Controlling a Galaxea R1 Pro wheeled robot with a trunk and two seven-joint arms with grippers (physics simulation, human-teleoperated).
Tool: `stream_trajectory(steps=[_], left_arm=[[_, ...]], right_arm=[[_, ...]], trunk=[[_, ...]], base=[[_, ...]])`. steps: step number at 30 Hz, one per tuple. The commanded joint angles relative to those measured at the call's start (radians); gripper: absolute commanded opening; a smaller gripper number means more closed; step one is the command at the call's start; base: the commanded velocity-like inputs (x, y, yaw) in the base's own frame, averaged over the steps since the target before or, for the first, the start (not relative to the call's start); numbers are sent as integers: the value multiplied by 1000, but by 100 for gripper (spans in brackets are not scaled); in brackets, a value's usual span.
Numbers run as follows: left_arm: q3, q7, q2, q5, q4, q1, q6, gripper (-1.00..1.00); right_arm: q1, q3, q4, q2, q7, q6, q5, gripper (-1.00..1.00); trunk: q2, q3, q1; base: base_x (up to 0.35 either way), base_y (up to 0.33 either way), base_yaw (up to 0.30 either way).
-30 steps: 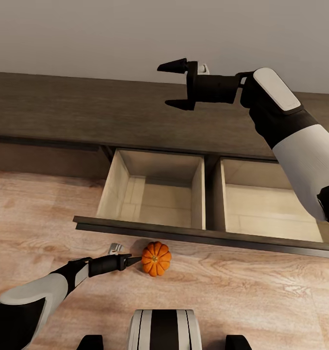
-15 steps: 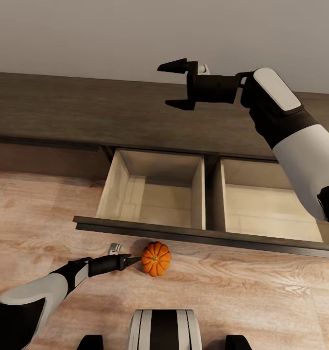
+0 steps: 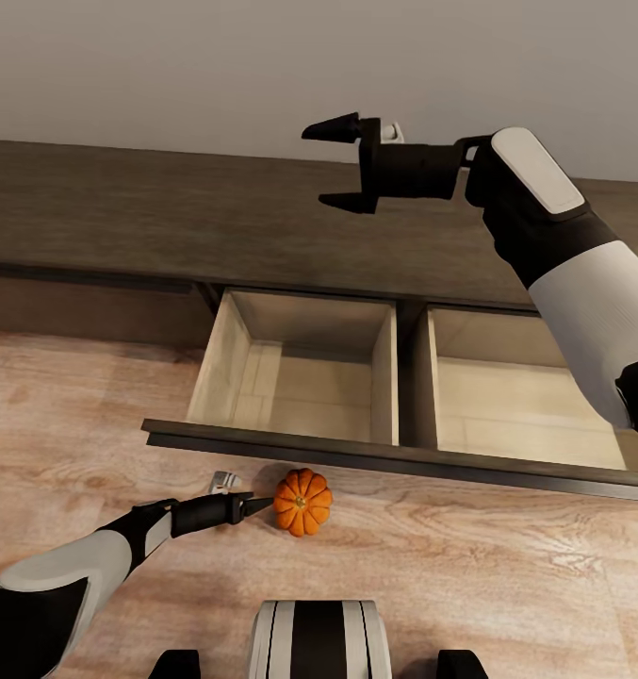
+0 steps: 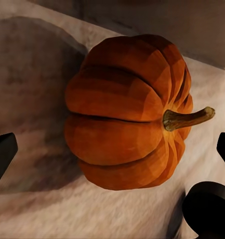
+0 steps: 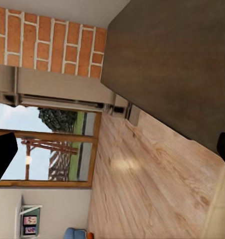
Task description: Place each of the two pumpkins and all three candles from the living room inside a cabinet in the living room (use any cabinet), then make sure every cabinet is closed, and position the cauldron so it is next to a table in the living room.
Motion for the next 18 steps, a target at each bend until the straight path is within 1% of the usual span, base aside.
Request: stream_trajectory(steps=[1, 4, 11, 18], left_arm=[[0, 7, 0, 0, -1, 0, 0, 100], [-1, 22, -1, 0, -3, 0, 0, 100], [0, 25, -5, 2, -4, 1, 0, 100], [0, 25, -6, 2, -4, 2, 1, 100]], right_arm=[[0, 0, -1, 0, 0, 0, 0, 100], [0, 0, -2, 0, -2, 0, 0, 100], [0, -1, -4, 1, -2, 0, 0, 100], [0, -4, -4, -3, -9, 0, 0, 100]], trunk=[[0, 0, 0], [0, 0, 0], [0, 0, 0], [-2, -27, 3]], base=[[0, 0, 0], [0, 0, 0], [0, 0, 0], [0, 0, 0]])
